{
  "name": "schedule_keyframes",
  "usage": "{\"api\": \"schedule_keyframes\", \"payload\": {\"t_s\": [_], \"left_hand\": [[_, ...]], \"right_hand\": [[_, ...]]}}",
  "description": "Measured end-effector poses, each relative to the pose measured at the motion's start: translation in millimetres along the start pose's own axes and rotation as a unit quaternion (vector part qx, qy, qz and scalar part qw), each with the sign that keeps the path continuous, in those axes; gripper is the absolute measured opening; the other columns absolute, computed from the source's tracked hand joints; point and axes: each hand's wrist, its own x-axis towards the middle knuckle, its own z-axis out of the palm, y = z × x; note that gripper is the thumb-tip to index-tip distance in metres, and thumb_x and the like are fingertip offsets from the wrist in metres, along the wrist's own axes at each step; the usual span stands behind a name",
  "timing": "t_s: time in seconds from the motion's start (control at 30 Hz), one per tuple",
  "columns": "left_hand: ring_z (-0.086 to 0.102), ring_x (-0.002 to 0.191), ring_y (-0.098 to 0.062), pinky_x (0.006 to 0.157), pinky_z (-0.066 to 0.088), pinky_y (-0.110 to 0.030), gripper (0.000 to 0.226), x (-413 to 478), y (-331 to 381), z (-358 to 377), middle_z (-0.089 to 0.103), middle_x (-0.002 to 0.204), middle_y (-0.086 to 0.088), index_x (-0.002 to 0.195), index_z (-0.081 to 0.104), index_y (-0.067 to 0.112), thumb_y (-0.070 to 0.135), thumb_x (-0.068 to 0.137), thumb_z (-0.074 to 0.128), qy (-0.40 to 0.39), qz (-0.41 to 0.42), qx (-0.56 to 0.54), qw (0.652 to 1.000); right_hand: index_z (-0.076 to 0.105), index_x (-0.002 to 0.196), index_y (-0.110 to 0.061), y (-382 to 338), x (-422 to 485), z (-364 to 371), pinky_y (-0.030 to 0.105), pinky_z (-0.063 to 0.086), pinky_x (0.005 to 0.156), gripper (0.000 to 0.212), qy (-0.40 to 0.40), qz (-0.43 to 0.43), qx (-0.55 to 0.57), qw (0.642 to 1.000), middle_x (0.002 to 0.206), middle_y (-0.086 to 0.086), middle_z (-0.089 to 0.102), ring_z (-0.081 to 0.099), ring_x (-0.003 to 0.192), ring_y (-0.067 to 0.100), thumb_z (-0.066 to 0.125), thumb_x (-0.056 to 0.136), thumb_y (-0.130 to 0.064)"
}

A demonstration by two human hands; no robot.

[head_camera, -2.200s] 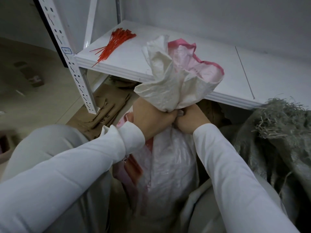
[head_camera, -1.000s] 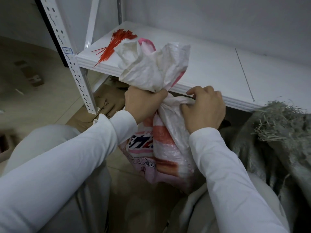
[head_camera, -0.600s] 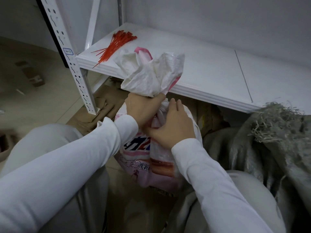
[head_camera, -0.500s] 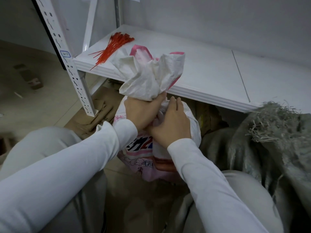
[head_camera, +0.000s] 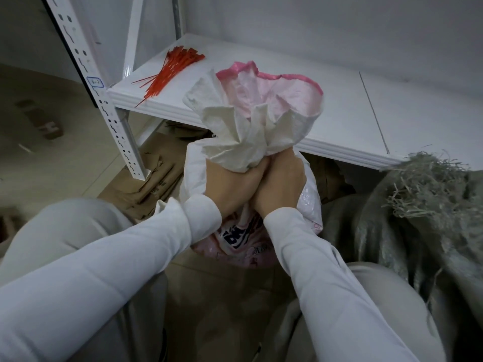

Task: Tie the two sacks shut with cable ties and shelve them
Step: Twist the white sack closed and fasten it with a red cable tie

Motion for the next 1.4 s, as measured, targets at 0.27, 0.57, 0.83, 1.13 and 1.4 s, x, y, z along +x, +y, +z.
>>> {"api": "schedule_keyframes", "payload": {"t_s": [0.27, 0.57, 0.83, 1.13, 1.4], "left_hand": [[0.055, 0.1, -0.014, 0.089, 0.042, -0.024, 0.029, 5, -6, -11, 0.057, 0.096, 0.001, 0.108, 0.062, 0.012, 0.033, 0.088, 0.064, -0.026, 0.05, 0.098, 0.994], [0.061, 0.084, -0.004, 0.079, 0.052, -0.031, 0.025, 7, -21, -16, 0.068, 0.091, -0.009, 0.09, 0.066, 0.006, 0.027, 0.079, 0.071, 0.0, 0.083, 0.069, 0.994], [0.056, 0.095, 0.018, 0.078, 0.043, -0.002, 0.035, 6, -19, -24, 0.063, 0.109, 0.013, 0.116, 0.06, 0.019, 0.021, 0.083, 0.072, -0.077, -0.003, -0.086, 0.993], [0.067, 0.105, -0.022, 0.096, 0.052, -0.043, 0.049, 11, -20, -18, 0.069, 0.113, -0.01, 0.118, 0.063, 0.008, 0.006, 0.072, 0.078, -0.086, -0.138, -0.252, 0.954], [0.066, 0.106, -0.024, 0.096, 0.051, -0.046, 0.045, 15, -24, -18, 0.069, 0.114, -0.01, 0.12, 0.062, 0.008, 0.006, 0.076, 0.075, -0.095, -0.155, -0.261, 0.948]], "right_hand": [[0.056, 0.081, -0.01, -2, 4, -17, 0.039, 0.049, 0.074, 0.006, -0.177, 0.038, 0.06, 0.982, 0.087, 0.012, 0.063, 0.061, 0.087, 0.033, 0.051, 0.084, -0.01], [0.059, 0.102, -0.015, 8, 6, -13, 0.027, 0.047, 0.079, 0.024, -0.243, 0.03, 0.139, 0.96, 0.098, 0.003, 0.064, 0.062, 0.097, 0.019, 0.061, 0.078, -0.012], [0.055, 0.126, -0.02, 21, 20, -11, 0.041, 0.051, 0.097, 0.055, -0.238, -0.024, 0.149, 0.959, 0.119, 0.001, 0.064, 0.061, 0.112, 0.019, 0.062, 0.072, -0.027], [0.069, 0.104, -0.015, 24, 23, -19, 0.048, 0.053, 0.086, 0.035, -0.234, -0.067, 0.124, 0.962, 0.102, 0.006, 0.072, 0.066, 0.099, 0.026, 0.056, 0.072, -0.014], [0.016, 0.151, -0.021, 26, 26, -17, 0.038, 0.048, 0.104, 0.092, -0.292, 0.025, 0.259, 0.92, 0.133, -0.002, 0.056, 0.056, 0.122, 0.013, 0.072, 0.081, -0.005]]}}
